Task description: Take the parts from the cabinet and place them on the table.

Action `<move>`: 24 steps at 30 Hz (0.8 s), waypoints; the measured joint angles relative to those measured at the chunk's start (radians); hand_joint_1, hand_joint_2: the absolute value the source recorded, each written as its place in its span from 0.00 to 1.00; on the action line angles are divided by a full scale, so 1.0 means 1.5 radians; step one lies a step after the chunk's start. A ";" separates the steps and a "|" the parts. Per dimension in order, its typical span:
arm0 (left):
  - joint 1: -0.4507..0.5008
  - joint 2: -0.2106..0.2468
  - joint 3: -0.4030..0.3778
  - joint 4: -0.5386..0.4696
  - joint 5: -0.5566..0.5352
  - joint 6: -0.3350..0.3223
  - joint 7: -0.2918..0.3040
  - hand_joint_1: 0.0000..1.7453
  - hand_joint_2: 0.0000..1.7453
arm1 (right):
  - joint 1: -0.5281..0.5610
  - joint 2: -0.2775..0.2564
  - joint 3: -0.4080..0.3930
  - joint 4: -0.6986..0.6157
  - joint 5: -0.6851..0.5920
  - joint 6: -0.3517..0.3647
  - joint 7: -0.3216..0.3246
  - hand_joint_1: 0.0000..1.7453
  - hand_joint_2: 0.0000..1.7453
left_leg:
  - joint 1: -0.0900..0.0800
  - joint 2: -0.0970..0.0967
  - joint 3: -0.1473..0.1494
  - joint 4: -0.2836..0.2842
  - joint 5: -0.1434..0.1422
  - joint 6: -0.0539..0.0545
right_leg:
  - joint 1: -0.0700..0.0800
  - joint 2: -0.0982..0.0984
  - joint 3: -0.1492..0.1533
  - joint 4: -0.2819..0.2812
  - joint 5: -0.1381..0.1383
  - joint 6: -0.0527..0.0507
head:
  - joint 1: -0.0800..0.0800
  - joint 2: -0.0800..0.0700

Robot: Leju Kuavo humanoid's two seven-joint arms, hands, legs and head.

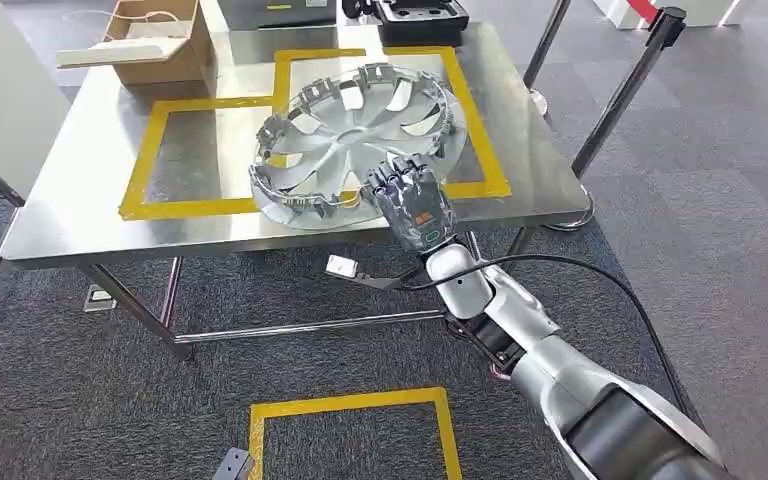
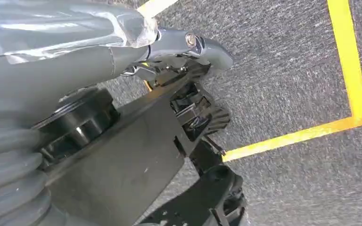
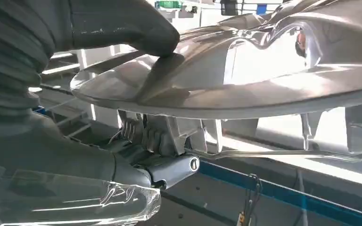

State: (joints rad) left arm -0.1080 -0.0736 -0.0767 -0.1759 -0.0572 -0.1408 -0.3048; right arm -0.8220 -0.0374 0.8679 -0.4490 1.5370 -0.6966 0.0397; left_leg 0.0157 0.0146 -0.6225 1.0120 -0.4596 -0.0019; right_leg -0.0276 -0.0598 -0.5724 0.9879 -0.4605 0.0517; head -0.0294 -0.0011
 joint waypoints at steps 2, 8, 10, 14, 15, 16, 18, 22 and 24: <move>0.000 0.001 -0.005 0.000 0.006 -0.005 0.002 0.00 1.00 | -0.001 0.000 0.004 0.009 -0.001 0.000 0.005 1.00 1.00 | -0.001 0.000 -0.001 0.002 -0.001 0.001 | 0.000 0.000 0.001 -0.001 0.001 0.001 | 0.000 0.000; -0.002 0.004 -0.010 -0.001 0.005 -0.011 0.003 0.00 1.00 | -0.010 0.002 0.005 0.026 0.001 0.000 0.011 1.00 1.00 | 0.001 -0.006 0.024 -0.025 0.002 0.030 | -0.005 0.022 -0.017 0.045 -0.021 0.014 | 0.003 0.000; -0.004 0.003 -0.010 -0.001 0.004 -0.011 0.003 0.00 1.00 | -0.011 0.000 0.005 0.034 0.002 -0.002 0.011 1.00 1.00 | 0.000 -0.011 0.025 -0.023 0.003 0.030 | -0.005 0.037 -0.066 0.145 -0.064 0.014 | 0.006 0.000; -0.004 0.002 -0.010 0.000 0.004 -0.011 0.003 0.00 1.00 | -0.010 -0.001 0.004 0.053 0.005 -0.002 0.013 1.00 1.00 | 0.004 -0.028 0.027 -0.020 -0.002 0.022 | -0.010 0.039 -0.094 0.161 -0.035 0.017 | 0.007 0.000; -0.003 0.002 -0.010 -0.001 0.004 -0.010 0.003 0.00 1.00 | -0.010 -0.001 0.003 0.057 0.006 -0.002 0.015 1.00 1.00 | 0.007 -0.031 0.028 -0.015 -0.006 0.016 | -0.012 0.040 -0.068 0.100 0.000 0.018 | 0.007 0.000; -0.003 0.002 -0.010 -0.001 0.004 -0.010 0.002 0.00 1.00 | -0.010 -0.002 0.002 0.061 0.006 -0.002 0.017 1.00 1.00 | 0.008 -0.034 0.027 -0.008 -0.012 0.008 | -0.016 0.040 -0.044 0.039 0.031 0.021 | 0.008 0.000; -0.003 0.003 -0.011 0.000 0.003 -0.007 0.002 0.00 1.00 | -0.011 -0.003 0.001 0.066 0.008 -0.002 0.021 1.00 1.00 | 0.006 -0.036 0.017 0.001 -0.019 -0.003 | -0.010 0.044 -0.044 0.027 0.000 0.005 | 0.010 0.000; -0.001 0.003 -0.013 -0.001 -0.003 -0.005 0.001 0.00 1.00 | -0.007 -0.005 -0.004 0.068 0.009 -0.003 0.023 1.00 1.00 | 0.010 -0.029 0.015 0.006 -0.023 -0.015 | -0.011 0.043 -0.034 0.026 0.005 -0.015 | 0.009 0.000; -0.003 0.003 -0.016 -0.001 -0.003 -0.004 0.000 0.00 1.00 | -0.008 -0.005 -0.009 0.068 0.009 -0.003 0.025 1.00 1.00 | 0.009 -0.015 -0.025 0.082 -0.045 -0.019 | -0.011 0.043 -0.027 0.026 0.000 -0.023 | 0.005 0.000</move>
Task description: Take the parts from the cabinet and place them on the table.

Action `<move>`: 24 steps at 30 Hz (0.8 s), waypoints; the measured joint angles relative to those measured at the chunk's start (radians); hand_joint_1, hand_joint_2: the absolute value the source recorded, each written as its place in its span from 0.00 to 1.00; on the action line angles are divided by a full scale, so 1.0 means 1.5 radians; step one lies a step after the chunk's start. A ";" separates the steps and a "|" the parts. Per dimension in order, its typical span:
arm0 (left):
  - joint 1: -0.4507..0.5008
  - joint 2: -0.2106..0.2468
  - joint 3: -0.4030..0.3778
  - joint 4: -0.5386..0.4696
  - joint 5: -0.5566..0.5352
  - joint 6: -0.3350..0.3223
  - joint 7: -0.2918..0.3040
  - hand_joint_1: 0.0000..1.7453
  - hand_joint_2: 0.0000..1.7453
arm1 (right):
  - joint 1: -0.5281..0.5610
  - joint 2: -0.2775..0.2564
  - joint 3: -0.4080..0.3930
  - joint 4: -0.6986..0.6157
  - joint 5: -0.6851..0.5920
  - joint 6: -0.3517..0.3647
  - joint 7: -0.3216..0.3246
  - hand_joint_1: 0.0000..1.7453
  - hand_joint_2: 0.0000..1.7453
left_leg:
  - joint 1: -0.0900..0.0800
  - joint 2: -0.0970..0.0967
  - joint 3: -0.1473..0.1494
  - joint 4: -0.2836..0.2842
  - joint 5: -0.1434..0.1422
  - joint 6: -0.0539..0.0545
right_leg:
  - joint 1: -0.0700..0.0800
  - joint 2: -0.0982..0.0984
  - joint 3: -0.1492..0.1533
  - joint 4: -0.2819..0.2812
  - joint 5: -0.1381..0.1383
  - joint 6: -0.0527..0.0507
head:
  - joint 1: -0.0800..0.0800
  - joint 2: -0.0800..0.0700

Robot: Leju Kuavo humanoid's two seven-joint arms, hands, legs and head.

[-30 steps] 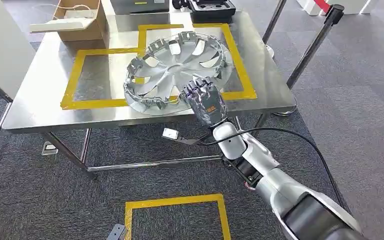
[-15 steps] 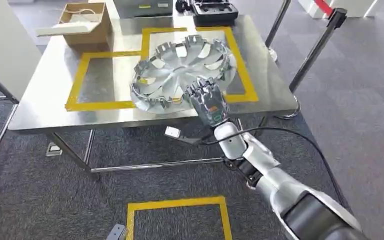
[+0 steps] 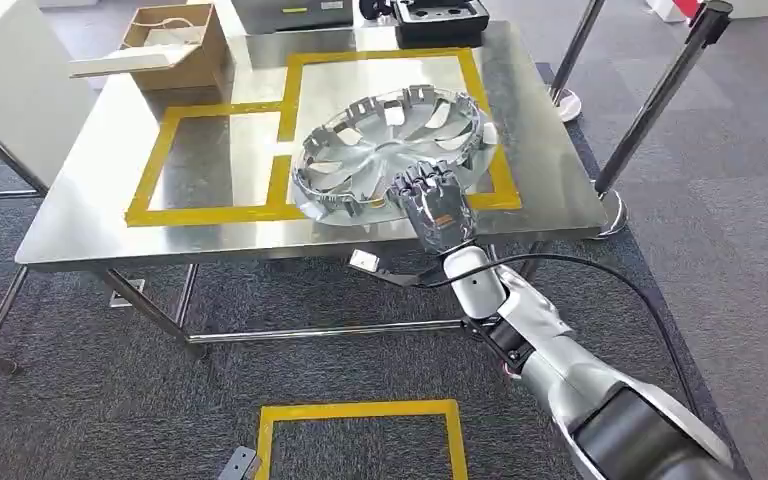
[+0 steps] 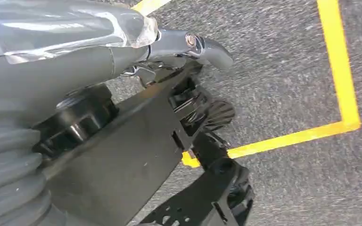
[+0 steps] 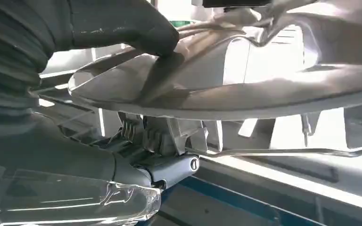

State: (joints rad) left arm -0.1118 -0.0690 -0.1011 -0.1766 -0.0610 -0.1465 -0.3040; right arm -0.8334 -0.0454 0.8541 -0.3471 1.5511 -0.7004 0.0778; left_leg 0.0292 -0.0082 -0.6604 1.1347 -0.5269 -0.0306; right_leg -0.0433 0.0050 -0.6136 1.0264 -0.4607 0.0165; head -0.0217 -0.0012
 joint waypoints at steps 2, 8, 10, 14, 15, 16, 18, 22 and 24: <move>0.001 0.000 -0.001 0.000 0.000 0.000 0.000 0.00 1.00 | 0.000 0.000 -0.001 0.000 0.002 0.000 0.000 1.00 1.00 | 0.000 0.001 -0.062 0.099 -0.036 -0.002 | 0.002 0.000 0.005 0.000 -0.007 -0.005 | 0.000 0.000; 0.001 0.001 -0.001 0.000 0.001 0.002 0.001 0.00 1.00 | 0.007 0.001 -0.013 0.000 -0.002 0.000 0.009 1.00 1.00 | -0.003 0.006 -0.016 -0.061 0.074 0.004 | 0.003 0.000 0.043 -0.003 -0.035 0.007 | 0.001 0.000; 0.001 0.001 -0.001 0.000 0.002 0.004 0.001 0.00 1.00 | 0.006 -0.001 -0.028 0.000 -0.008 0.000 0.025 1.00 1.00 | -0.009 0.007 -0.007 -0.072 0.061 0.015 | 0.006 -0.001 0.042 -0.007 -0.040 0.017 | -0.003 0.000; 0.006 0.003 0.000 0.000 0.007 0.006 -0.001 0.00 1.00 | 0.013 -0.016 -0.065 0.006 -0.020 0.000 0.043 1.00 1.00 | -0.007 0.000 0.013 -0.078 0.054 0.033 | 0.003 -0.004 0.040 0.026 -0.044 0.029 | 0.002 0.000; 0.005 0.003 0.000 0.000 0.008 0.006 -0.002 0.00 1.00 | 0.013 -0.020 -0.076 0.008 -0.024 0.000 0.045 1.00 1.00 | -0.008 -0.002 0.015 -0.078 0.051 0.038 | 0.005 -0.004 0.013 0.070 -0.053 0.029 | 0.002 0.000; 0.006 0.003 0.000 0.000 0.008 0.006 -0.002 0.00 1.00 | 0.014 -0.024 -0.084 0.009 -0.024 0.000 0.046 1.00 1.00 | -0.010 -0.002 0.017 -0.078 0.047 0.042 | 0.006 -0.004 -0.020 0.121 -0.074 0.029 | 0.004 0.000; 0.009 0.003 0.000 0.000 0.009 0.006 -0.004 0.00 1.00 | 0.022 -0.034 -0.100 0.011 -0.026 0.000 0.046 1.00 1.00 | -0.015 -0.006 0.023 -0.078 0.039 0.047 | 0.011 -0.004 -0.082 0.207 -0.111 0.027 | 0.004 0.000; 0.011 0.003 0.001 0.000 0.009 0.006 -0.008 0.00 1.00 | 0.036 -0.046 -0.122 0.017 -0.028 0.000 0.048 1.00 1.00 | -0.024 -0.013 0.052 -0.078 0.019 0.049 | 0.022 -0.004 -0.050 0.061 0.003 0.003 | 0.005 0.000; 0.010 0.002 0.002 0.001 0.011 0.006 -0.009 0.00 1.00 | 0.037 -0.049 -0.131 0.020 -0.029 0.000 0.049 1.00 1.00 | -0.027 -0.012 0.057 -0.079 0.011 0.045 | 0.028 -0.004 -0.033 0.001 0.015 -0.004 | -0.002 0.000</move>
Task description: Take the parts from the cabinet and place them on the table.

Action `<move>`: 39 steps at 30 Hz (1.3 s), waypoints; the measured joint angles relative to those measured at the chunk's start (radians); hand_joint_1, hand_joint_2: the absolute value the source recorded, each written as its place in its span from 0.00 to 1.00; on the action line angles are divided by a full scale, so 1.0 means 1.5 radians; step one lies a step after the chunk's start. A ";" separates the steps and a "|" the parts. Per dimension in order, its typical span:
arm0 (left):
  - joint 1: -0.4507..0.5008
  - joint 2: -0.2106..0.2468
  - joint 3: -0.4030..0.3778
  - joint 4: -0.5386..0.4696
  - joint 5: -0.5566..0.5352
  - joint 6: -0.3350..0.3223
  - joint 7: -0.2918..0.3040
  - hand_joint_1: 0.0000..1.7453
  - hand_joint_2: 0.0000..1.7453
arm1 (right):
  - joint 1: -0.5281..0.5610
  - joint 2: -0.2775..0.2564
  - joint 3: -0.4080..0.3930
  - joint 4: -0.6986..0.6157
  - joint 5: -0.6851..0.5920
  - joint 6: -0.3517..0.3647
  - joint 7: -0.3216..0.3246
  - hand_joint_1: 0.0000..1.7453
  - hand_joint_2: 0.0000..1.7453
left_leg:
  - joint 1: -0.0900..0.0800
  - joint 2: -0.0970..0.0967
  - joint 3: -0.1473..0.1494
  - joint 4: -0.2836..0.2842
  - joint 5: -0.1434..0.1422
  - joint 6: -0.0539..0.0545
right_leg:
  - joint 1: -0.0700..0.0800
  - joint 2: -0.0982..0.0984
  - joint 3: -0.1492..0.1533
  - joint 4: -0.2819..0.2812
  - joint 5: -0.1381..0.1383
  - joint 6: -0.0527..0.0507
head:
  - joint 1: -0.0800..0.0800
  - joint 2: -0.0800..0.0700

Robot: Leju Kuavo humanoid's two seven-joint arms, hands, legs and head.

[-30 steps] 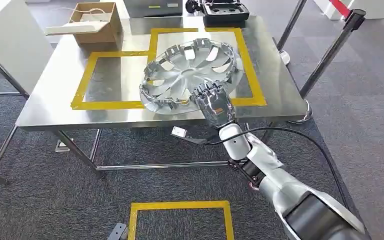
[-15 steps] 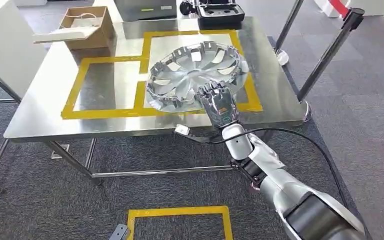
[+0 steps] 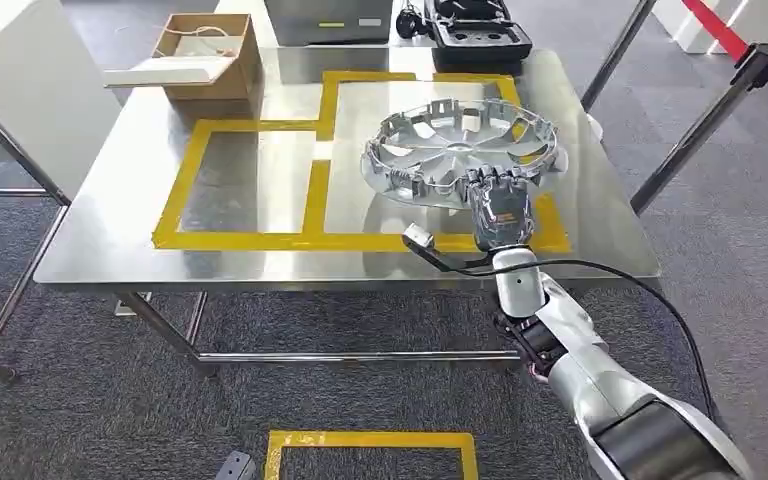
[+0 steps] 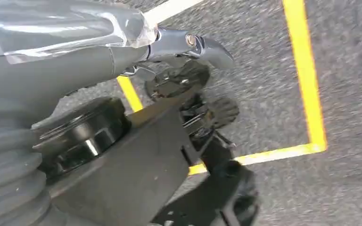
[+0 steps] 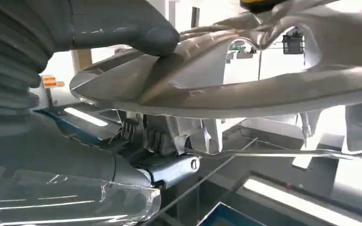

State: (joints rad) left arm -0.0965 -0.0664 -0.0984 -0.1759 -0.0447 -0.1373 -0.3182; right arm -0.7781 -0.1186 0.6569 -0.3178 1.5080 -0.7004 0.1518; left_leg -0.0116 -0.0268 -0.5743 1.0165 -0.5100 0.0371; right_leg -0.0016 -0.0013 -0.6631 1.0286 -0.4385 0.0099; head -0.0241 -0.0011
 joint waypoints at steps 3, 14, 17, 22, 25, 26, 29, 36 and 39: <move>0.003 -0.001 0.000 0.000 0.001 0.000 -0.001 0.00 1.00 | 0.006 -0.003 -0.016 0.001 -0.002 -0.001 0.002 1.00 1.00 | 0.003 0.001 0.005 -0.001 -0.001 -0.008 | 0.004 0.001 0.010 -0.007 0.003 -0.006 | 0.003 0.000; 0.005 0.004 0.001 0.000 -0.003 0.008 0.000 0.00 1.00 | 0.082 -0.003 -0.092 0.004 -0.010 -0.001 -0.020 1.00 1.00 | 0.021 0.016 -0.055 0.003 0.064 -0.038 | -0.017 0.001 0.067 -0.018 -0.029 0.002 | -0.006 0.000; 0.006 0.002 0.003 -0.001 -0.003 0.008 0.001 0.00 1.00 | 0.095 -0.001 -0.106 0.007 -0.014 -0.001 -0.025 1.00 1.00 | 0.015 0.014 -0.045 -0.006 0.045 -0.026 | -0.015 0.003 0.068 -0.018 -0.037 0.015 | -0.005 0.000; 0.006 -0.002 0.008 0.000 -0.003 0.007 0.001 0.00 1.00 | 0.124 0.010 -0.122 0.020 -0.022 -0.001 -0.039 1.00 1.00 | 0.016 0.009 -0.043 -0.007 0.046 -0.023 | -0.016 0.000 0.077 -0.027 -0.037 0.004 | -0.004 0.000; 0.007 -0.004 0.010 0.000 -0.004 0.007 0.001 0.00 1.00 | 0.139 0.021 -0.128 0.024 -0.022 -0.001 -0.038 1.00 1.00 | 0.014 0.009 -0.043 -0.007 0.043 -0.019 | -0.016 -0.001 0.080 -0.031 -0.037 0.005 | -0.004 0.000; 0.007 -0.004 0.010 0.000 -0.004 0.008 0.001 0.00 1.00 | 0.144 0.024 -0.129 0.024 -0.021 -0.001 -0.039 1.00 1.00 | 0.014 0.009 -0.043 -0.007 0.043 -0.019 | -0.016 -0.001 0.080 -0.032 -0.037 0.005 | -0.004 0.000; 0.007 -0.004 0.010 0.000 -0.004 0.012 0.001 0.00 1.00 | 0.154 0.034 -0.133 0.024 -0.019 -0.001 -0.040 1.00 1.00 | 0.013 0.009 -0.043 -0.006 0.043 -0.018 | -0.017 -0.001 0.080 -0.034 -0.037 0.024 | -0.004 0.000; 0.007 -0.004 0.010 0.000 -0.018 0.020 -0.013 0.00 1.00 | 0.161 0.053 -0.135 0.041 -0.009 0.000 -0.041 1.00 1.00 | 0.014 0.010 -0.041 -0.007 0.043 -0.019 | -0.015 0.000 0.080 -0.032 -0.037 0.024 | -0.005 0.000; 0.008 -0.005 0.010 0.000 -0.018 0.019 -0.017 0.00 1.00 | 0.162 0.057 -0.135 0.046 -0.006 0.001 -0.030 1.00 1.00 | 0.015 0.011 -0.040 -0.007 0.043 -0.019 | -0.015 0.000 0.080 -0.031 -0.037 0.023 | -0.005 0.000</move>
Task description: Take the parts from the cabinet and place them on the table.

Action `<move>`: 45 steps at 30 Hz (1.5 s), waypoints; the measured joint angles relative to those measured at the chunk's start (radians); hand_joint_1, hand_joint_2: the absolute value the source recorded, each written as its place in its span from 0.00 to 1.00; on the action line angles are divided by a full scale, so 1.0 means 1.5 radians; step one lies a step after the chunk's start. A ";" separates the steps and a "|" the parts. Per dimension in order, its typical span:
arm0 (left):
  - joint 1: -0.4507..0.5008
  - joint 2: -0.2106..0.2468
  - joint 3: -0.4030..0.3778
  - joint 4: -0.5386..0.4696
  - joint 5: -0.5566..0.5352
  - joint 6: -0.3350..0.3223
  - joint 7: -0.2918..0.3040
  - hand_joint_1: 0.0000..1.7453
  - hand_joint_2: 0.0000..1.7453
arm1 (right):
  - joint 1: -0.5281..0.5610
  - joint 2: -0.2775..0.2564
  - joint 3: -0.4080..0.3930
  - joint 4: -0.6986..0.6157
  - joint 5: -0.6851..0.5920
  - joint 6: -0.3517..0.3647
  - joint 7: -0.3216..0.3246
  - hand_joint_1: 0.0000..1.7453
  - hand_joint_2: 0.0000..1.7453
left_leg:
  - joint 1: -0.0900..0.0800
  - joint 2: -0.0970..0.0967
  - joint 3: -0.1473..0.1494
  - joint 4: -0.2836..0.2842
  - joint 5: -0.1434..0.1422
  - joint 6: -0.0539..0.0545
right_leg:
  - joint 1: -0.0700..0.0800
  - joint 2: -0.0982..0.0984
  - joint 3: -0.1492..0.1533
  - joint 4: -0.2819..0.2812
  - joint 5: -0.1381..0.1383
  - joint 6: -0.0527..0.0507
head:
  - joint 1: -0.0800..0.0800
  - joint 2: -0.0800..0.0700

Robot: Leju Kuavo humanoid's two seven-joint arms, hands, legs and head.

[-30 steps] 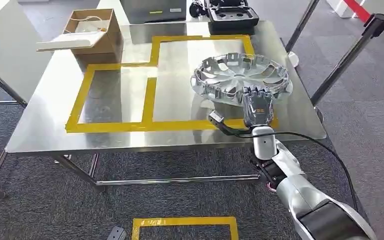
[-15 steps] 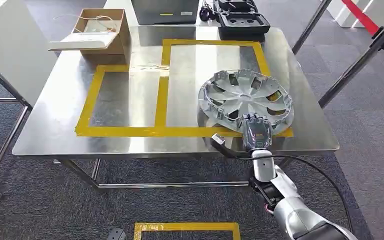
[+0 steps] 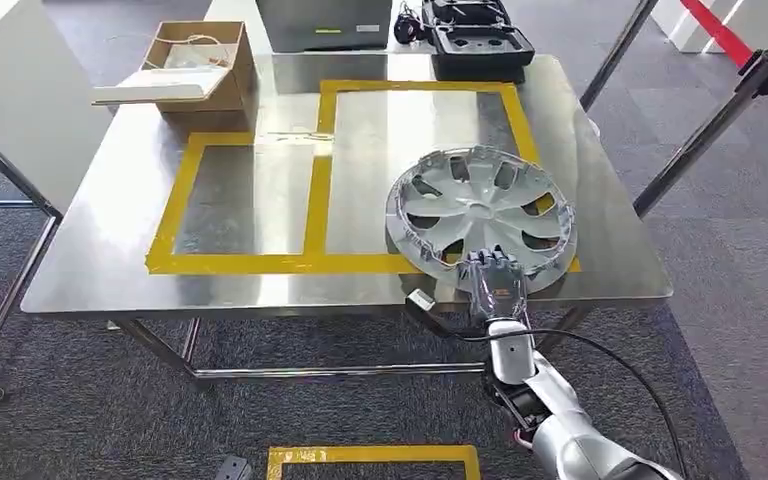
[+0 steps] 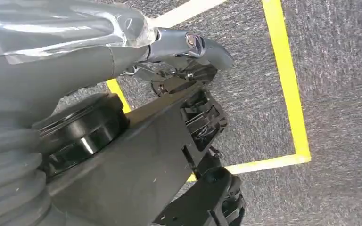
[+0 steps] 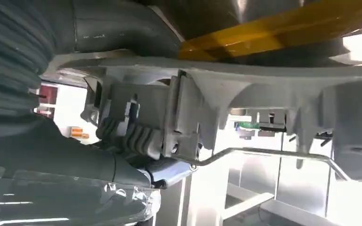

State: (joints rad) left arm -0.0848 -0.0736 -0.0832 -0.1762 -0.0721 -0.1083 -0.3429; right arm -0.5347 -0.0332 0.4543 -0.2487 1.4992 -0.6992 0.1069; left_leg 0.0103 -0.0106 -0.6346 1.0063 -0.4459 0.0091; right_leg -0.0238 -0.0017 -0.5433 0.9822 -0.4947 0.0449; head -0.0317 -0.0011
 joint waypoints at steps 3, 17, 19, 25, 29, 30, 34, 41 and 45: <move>0.000 -0.001 0.000 0.000 -0.002 -0.006 0.004 0.00 1.00 | 0.000 -0.002 -0.002 0.003 0.008 0.003 0.027 1.00 1.00 | 0.001 0.000 0.000 0.000 0.000 0.000 | 0.000 0.000 0.000 0.000 0.000 -0.001 | 0.000 0.000; 0.001 0.001 0.000 0.000 -0.012 -0.022 0.017 0.00 1.00 | -0.071 -0.096 0.003 -0.007 0.040 -0.001 0.148 1.00 1.00 | 0.000 -0.001 0.000 0.000 0.001 0.001 | -0.001 -0.001 0.001 0.000 0.000 0.000 | 0.000 0.000; 0.001 0.001 0.000 0.000 -0.015 -0.026 0.017 0.00 1.00 | -0.087 -0.111 0.004 -0.010 0.040 -0.001 0.148 1.00 1.00 | 0.000 -0.001 0.000 0.000 0.001 0.001 | -0.001 0.000 0.001 0.000 0.000 0.000 | 0.001 0.000; 0.003 0.008 -0.001 0.000 -0.028 -0.040 0.018 0.00 1.00 | -0.118 -0.131 0.008 -0.019 0.040 -0.001 0.132 1.00 1.00 | 0.000 -0.001 0.000 0.000 0.001 0.001 | 0.000 0.000 0.001 0.001 0.000 0.000 | 0.000 0.000; 0.003 0.013 -0.001 0.000 -0.031 -0.048 0.021 0.00 1.00 | -0.119 -0.131 0.012 -0.023 0.040 -0.001 0.128 1.00 1.00 | 0.000 -0.001 0.000 0.000 0.001 0.001 | 0.000 -0.001 0.001 0.001 0.000 0.000 | 0.001 0.000; 0.003 0.016 -0.001 0.000 -0.033 -0.051 0.022 0.00 1.00 | -0.119 -0.131 0.014 -0.023 0.040 -0.001 0.124 1.00 1.00 | 0.000 -0.001 0.000 0.000 0.001 0.001 | 0.000 0.000 0.001 0.001 0.000 0.000 | 0.000 0.000; 0.000 0.025 -0.002 0.000 -0.034 -0.061 0.026 0.00 1.00 | -0.117 -0.123 0.018 -0.030 0.040 -0.001 0.113 1.00 1.00 | 0.000 0.000 0.000 0.000 0.001 0.001 | 0.000 0.000 0.001 0.001 0.000 0.000 | 0.000 0.000; -0.002 0.033 -0.002 0.000 -0.033 -0.060 0.024 0.00 1.00 | -0.111 -0.098 0.031 -0.044 0.040 -0.001 0.094 1.00 1.00 | 0.000 -0.001 0.000 0.000 0.001 0.001 | 0.000 -0.001 0.000 0.001 0.000 0.000 | 0.000 0.000; -0.002 0.032 -0.002 0.000 -0.031 -0.045 0.018 0.00 1.00 | -0.110 -0.090 0.037 -0.046 0.040 -0.001 0.094 1.00 1.00 | 0.000 -0.001 0.000 0.000 0.001 0.001 | 0.000 0.000 0.000 0.001 0.000 0.000 | 0.000 0.000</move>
State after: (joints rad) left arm -0.0871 -0.0263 -0.0858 -0.1759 -0.1183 -0.1762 -0.3159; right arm -0.6996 -0.1678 0.5100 -0.3174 1.5599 -0.7012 0.2472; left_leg 0.0107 -0.0114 -0.6343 1.0059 -0.4449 0.0101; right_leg -0.0240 -0.0023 -0.5427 0.9840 -0.4947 0.0447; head -0.0313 -0.0011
